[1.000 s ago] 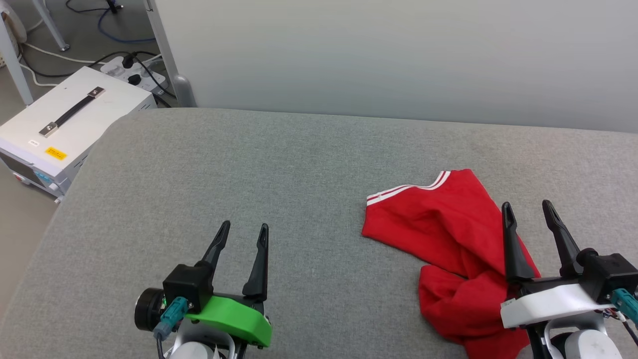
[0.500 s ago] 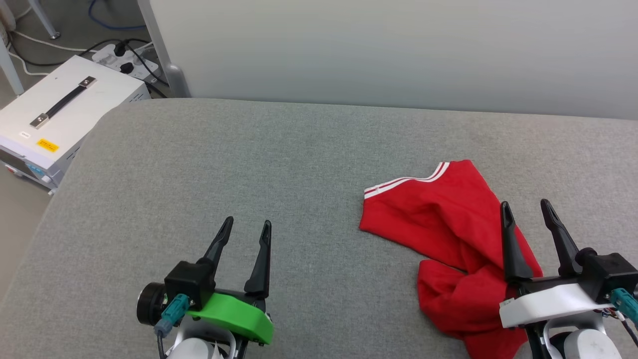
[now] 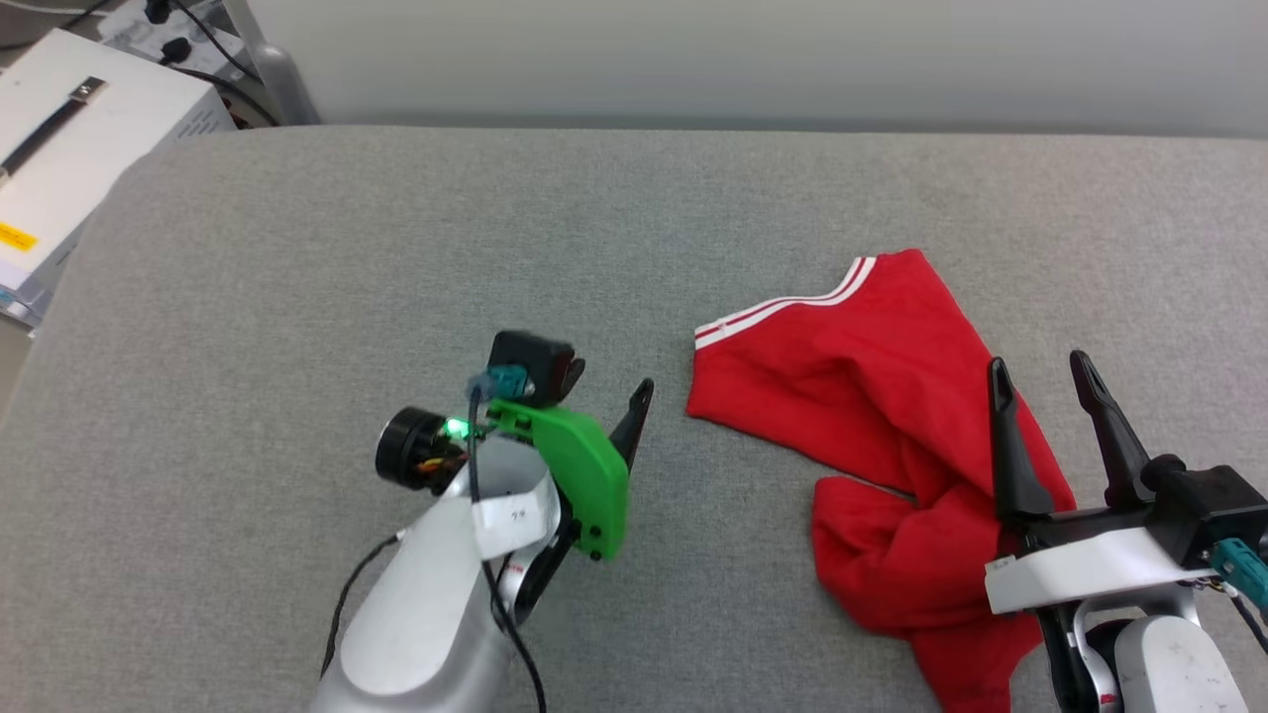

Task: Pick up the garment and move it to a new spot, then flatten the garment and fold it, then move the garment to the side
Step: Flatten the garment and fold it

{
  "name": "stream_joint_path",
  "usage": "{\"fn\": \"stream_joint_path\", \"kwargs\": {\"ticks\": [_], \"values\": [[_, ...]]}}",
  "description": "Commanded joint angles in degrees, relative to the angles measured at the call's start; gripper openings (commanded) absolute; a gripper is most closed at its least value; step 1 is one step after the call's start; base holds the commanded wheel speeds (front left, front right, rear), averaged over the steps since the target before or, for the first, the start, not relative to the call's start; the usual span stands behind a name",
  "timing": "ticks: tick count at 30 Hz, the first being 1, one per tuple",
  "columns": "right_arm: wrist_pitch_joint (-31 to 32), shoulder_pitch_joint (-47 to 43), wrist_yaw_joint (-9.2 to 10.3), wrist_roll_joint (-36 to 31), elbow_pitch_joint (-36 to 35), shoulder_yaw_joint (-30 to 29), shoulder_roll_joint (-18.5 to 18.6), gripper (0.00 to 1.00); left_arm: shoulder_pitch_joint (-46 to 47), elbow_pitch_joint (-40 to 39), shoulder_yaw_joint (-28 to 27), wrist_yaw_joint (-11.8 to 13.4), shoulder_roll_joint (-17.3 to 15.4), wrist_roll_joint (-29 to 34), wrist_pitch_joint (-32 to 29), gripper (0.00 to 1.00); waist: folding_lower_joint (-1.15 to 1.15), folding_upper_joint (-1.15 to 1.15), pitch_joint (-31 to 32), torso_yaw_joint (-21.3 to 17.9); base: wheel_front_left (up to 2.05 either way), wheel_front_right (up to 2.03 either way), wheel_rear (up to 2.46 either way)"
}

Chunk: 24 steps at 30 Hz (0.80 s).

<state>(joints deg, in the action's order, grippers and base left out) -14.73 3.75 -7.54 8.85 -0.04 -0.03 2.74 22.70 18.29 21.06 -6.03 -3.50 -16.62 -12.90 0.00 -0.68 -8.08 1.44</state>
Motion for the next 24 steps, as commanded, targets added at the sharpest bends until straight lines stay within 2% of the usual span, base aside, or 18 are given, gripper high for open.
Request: {"fn": "stream_joint_path", "kwargs": {"ticks": [1,5,8,12,19,20,21,24], "values": [[-0.3,1.4,0.05,0.3,-0.3,0.2,0.1,1.00,2.7,1.0,0.6,0.3,0.2,0.1,-2.7,1.00,0.00,0.68,-3.8,-2.9,0.00,0.00,0.00],[-0.3,2.6,0.05,0.4,-0.6,0.9,0.1,1.00,7.1,4.5,2.4,0.6,0.4,-0.6,-10.2,1.00,0.00,0.68,-6.4,-4.8,0.00,0.00,0.00],[-0.3,3.4,0.05,0.7,-0.7,1.2,0.1,1.00,9.5,6.8,2.9,0.8,0.5,-1.7,-12.7,1.00,0.00,0.68,-8.0,-6.2,0.00,0.00,0.00],[-0.3,4.2,0.05,1.1,-0.5,1.7,0.1,1.00,12.5,11.1,3.2,1.9,0.5,-3.0,-11.9,1.00,0.00,0.68,-10.0,-8.1,0.00,0.00,0.00],[-0.3,4.6,0.05,1.6,-0.4,2.0,0.1,1.00,14.0,15.7,5.4,1.9,0.6,-4.3,-11.0,1.00,0.00,0.68,-10.8,-8.9,0.00,0.00,0.00],[-0.3,4.7,0.05,1.7,-0.4,2.0,0.1,1.00,14.1,16.4,6.0,1.7,0.6,-4.5,-11.1,0.81,0.00,0.68,-10.9,-8.9,0.00,0.00,0.00],[-0.3,4.7,0.05,1.7,-0.4,2.1,0.1,1.00,14.0,16.9,6.4,1.6,0.6,-4.8,-11.0,0.00,0.00,0.68,-11.0,-8.9,0.00,0.00,0.00],[-0.3,4.9,0.05,1.6,-0.2,2.0,0.1,1.00,13.6,18.2,7.2,1.4,0.6,-6.0,-9.9,0.00,0.00,0.68,-10.9,-8.6,0.00,0.00,0.00]]}}
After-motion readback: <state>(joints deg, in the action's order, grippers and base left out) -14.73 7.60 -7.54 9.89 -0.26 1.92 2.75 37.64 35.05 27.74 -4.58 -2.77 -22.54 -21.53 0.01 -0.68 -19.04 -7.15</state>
